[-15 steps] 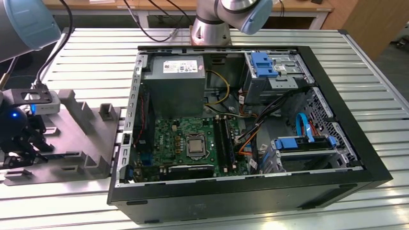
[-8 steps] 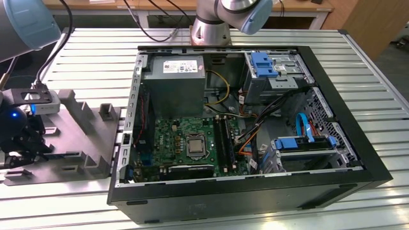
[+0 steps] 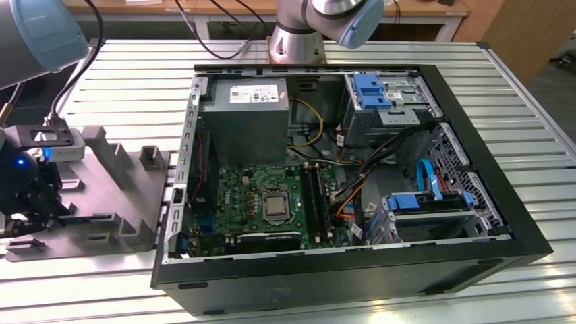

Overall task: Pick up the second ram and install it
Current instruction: 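Pick up the second ram and move it above second insertion slot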

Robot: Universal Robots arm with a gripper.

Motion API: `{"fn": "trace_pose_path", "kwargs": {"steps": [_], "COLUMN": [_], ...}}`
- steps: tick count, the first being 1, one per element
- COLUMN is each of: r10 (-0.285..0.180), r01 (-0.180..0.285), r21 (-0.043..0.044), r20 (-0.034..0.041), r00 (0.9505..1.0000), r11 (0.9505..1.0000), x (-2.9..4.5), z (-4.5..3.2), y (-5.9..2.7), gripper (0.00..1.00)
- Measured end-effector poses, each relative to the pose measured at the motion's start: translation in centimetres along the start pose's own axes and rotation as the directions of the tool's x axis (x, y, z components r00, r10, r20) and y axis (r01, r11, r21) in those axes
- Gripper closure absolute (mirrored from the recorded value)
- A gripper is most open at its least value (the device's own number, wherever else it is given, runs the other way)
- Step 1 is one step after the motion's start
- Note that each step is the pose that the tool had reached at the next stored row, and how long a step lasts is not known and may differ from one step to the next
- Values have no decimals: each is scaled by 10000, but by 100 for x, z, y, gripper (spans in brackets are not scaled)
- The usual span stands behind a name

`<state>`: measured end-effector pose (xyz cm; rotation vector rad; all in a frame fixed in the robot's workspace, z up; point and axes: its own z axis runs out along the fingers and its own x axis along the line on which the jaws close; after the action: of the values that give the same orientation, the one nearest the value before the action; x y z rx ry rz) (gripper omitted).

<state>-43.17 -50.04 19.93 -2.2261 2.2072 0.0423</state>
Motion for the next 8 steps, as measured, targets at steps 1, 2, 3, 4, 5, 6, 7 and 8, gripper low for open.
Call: {"fn": "trace_pose_path", "kwargs": {"steps": [1, 2, 3, 4, 5, 6, 7, 8], "r10": [1, 1, 1, 1, 1, 0, 1, 0], "r01": [-1, -1, -1, -1, -1, 0, -1, 0], "r21": [-2, -2, -3, -5, -5, -3, -2, -2], "r20": [0, 0, 0, -2, -1, 1, 1, 1], "r00": [10000, 10000, 10000, 10000, 10000, 10000, 10000, 10000], "r11": [10000, 10000, 10000, 10000, 10000, 10000, 10000, 10000], "x": [0, 0, 0, 0, -1, 0, -1, 0], "z": [0, 0, -1, -6, -10, -9, -9, -9], "y": [0, 0, 0, 0, -1, -1, -1, -1], "gripper": [73, 73, 73, 73, 73, 73, 73, 73]}}
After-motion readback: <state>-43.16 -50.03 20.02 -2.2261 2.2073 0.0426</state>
